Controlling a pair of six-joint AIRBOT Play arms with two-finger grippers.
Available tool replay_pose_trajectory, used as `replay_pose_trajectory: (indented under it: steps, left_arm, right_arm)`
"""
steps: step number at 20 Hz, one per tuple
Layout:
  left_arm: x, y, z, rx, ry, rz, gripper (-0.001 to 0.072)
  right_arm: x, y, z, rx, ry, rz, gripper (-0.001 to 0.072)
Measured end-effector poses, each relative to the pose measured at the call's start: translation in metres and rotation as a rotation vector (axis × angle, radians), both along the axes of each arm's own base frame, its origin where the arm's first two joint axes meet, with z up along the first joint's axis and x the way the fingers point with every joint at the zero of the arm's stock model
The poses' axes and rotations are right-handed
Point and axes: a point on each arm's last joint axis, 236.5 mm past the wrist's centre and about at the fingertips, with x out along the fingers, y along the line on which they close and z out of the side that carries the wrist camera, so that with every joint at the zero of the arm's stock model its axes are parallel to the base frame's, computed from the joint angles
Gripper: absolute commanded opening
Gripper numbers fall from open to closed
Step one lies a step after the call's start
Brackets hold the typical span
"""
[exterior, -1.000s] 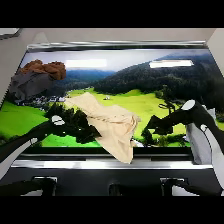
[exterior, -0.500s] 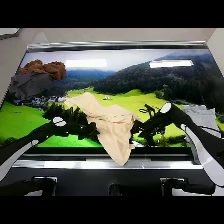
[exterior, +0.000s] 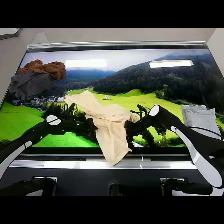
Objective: Fold the shirts.
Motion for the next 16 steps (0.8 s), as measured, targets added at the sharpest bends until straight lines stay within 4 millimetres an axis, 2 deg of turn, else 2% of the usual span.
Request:
replay_pose_trajectory:
  steps: [2, 3, 5, 6, 7, 8, 10, 11, 13, 14, 16]
  left_arm:
    - [0.011, 0.002, 0.019, -0.01, -0.069, -0.009, 0.0034]
    - [0.021, 0.005, 0.034, -0.016, -0.122, -0.005, 0.0034]
    - [0.047, 0.018, 0.084, -0.022, -0.272, 0.015, 0.0034]
    - [0.061, 0.028, 0.119, -0.025, -0.369, 0.035, 0.0034]
    - [0.074, 0.04, 0.16, -0.031, -0.473, 0.062, 0.0034]
    - [0.083, 0.054, 0.211, -0.036, -0.594, 0.096, 0.0034]
    - [0.084, 0.087, 0.324, -0.043, -0.857, 0.178, 0.0034]
    - [0.074, 0.104, 0.38, -0.045, -0.987, 0.22, 0.0034]
    - [0.031, 0.134, 0.49, -0.041, -1.255, 0.311, 0.0033]
    - [0.004, 0.143, 0.531, -0.042, -1.363, 0.345, 0.0033]
    - [-0.049, 0.155, 0.592, -0.041, -1.538, 0.398, 0.0034]
  right_arm:
    - [0.01, -0.012, 0.01, -0.027, -0.062, 0.022, 0.0039]
    - [0.017, -0.018, 0.025, -0.026, -0.106, 0.03, 0.0039]
    - [0.031, -0.038, 0.067, -0.039, -0.211, 0.052, 0.004]
    - [0.047, -0.055, 0.096, -0.064, -0.312, 0.037, 0.004]
    - [0.063, -0.076, 0.134, -0.092, -0.424, 0.011, 0.004]
    - [0.074, -0.094, 0.176, -0.12, -0.54, -0.016, 0.004]
    - [0.088, -0.136, 0.284, -0.194, -0.843, -0.104, 0.004]
    - [0.085, -0.158, 0.346, -0.243, -1.014, -0.162, 0.004]
    - [0.054, -0.182, 0.458, -0.314, -1.329, -0.258, 0.004]
    - [0.031, -0.189, 0.508, -0.34, -1.474, -0.303, 0.004]
    - [-0.017, -0.199, 0.578, -0.385, -1.695, -0.374, 0.004]
